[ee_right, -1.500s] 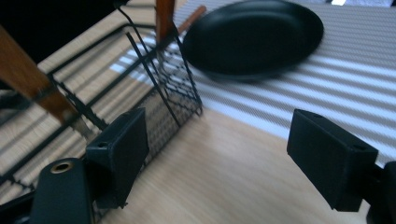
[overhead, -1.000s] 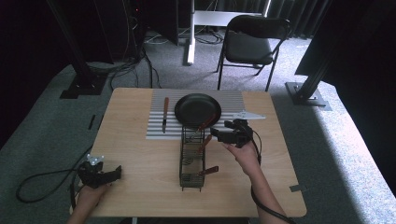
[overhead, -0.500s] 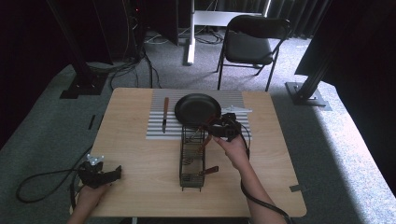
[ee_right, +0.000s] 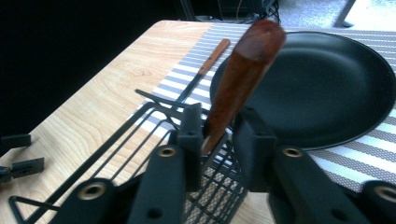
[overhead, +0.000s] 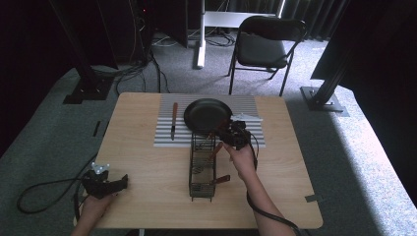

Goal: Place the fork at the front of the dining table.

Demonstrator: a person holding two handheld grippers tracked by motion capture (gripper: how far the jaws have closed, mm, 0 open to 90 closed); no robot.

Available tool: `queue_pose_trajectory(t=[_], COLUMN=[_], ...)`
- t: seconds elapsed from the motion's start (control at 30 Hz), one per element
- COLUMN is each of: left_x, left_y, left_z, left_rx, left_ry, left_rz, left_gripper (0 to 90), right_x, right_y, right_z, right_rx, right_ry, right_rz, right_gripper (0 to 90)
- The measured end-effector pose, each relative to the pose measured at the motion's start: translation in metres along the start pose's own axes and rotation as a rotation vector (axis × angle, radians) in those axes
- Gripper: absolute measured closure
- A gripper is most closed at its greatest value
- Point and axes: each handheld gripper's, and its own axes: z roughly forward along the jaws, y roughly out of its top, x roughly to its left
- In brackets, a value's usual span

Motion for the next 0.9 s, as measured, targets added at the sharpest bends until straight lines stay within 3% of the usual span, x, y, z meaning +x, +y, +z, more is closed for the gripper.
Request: queue_pose_trajectory(t=[0.37,0.5,0.9], left_x=[0.000,0.000,0.000], left_y=[0.000,0.000,0.000], left_z=[0.000,0.000,0.000], left_rx=[0.000,0.001,0.000], left_ry=[-0.001,-0.001,0.000], left_rz=[0.000,0.000,0.001], left_gripper=[0.8,0.8,0.8], right_x=[-0.001,0.006,0.025], right_y=[0.000,0.005,0.030], right_z=[-0.006,-0.013,-0.051], right_rx=[-0.026,-0.025,-0.082], right_ry=[0.062,0.043,0.097], right_rz=[0.036,-0.026,-0.080], right_gripper=[80.7,80.8,80.9])
